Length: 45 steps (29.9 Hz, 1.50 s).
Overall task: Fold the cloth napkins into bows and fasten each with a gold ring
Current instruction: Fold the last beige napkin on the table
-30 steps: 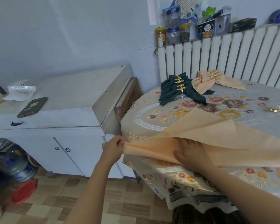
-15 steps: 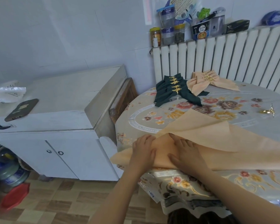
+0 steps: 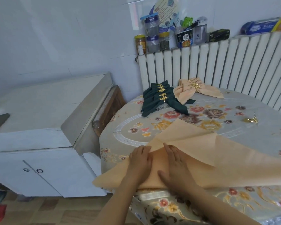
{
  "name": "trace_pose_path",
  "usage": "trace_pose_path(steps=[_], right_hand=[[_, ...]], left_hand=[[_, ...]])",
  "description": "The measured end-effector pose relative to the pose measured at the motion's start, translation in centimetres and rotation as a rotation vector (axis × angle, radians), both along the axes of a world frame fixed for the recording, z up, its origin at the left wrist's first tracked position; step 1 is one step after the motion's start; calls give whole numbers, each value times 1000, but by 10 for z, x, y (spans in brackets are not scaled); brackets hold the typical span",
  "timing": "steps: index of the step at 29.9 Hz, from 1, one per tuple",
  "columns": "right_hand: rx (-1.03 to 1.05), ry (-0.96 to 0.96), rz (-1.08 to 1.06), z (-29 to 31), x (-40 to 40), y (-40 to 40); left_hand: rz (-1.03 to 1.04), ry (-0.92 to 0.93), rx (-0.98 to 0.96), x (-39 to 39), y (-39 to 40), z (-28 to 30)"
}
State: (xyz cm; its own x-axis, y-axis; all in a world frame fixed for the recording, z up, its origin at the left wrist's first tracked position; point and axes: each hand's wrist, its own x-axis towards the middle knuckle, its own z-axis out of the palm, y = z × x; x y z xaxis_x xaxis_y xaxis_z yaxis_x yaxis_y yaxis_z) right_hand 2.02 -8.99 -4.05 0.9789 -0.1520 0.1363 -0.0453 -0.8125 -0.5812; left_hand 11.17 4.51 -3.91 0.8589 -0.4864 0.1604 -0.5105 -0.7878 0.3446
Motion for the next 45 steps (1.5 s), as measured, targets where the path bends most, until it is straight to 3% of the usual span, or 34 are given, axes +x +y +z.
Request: trace_pose_path(steps=[4,8,14,18,21,28,33,37,42,45], right_hand=[[117,23,-142,15,14,-22],[-21,61,-242,26,48,-56],[-47,186,-36,22,89,-85],[-221,160,-182,18,91,-101],[-289,203,-340,15,90,-123],[-342,219,-350,13,102,-151],[-285,192,-374,10,113,-161],[-266,186,-402,7,125,-170],[-46,182,-428,11,143,-177],[28,58,-375,5,141,-178]], left_hand=[[10,28,27,3,-2,-5],[54,76,53,6,-4,-5],[182,86,86,23,-25,14],[247,54,104,42,-42,21],[253,85,8,54,-57,20],[271,161,-25,67,-65,14],[268,256,73,79,-69,20],[198,140,178,85,-91,22],[91,150,63,100,-140,11],[99,205,-43,111,-157,5]])
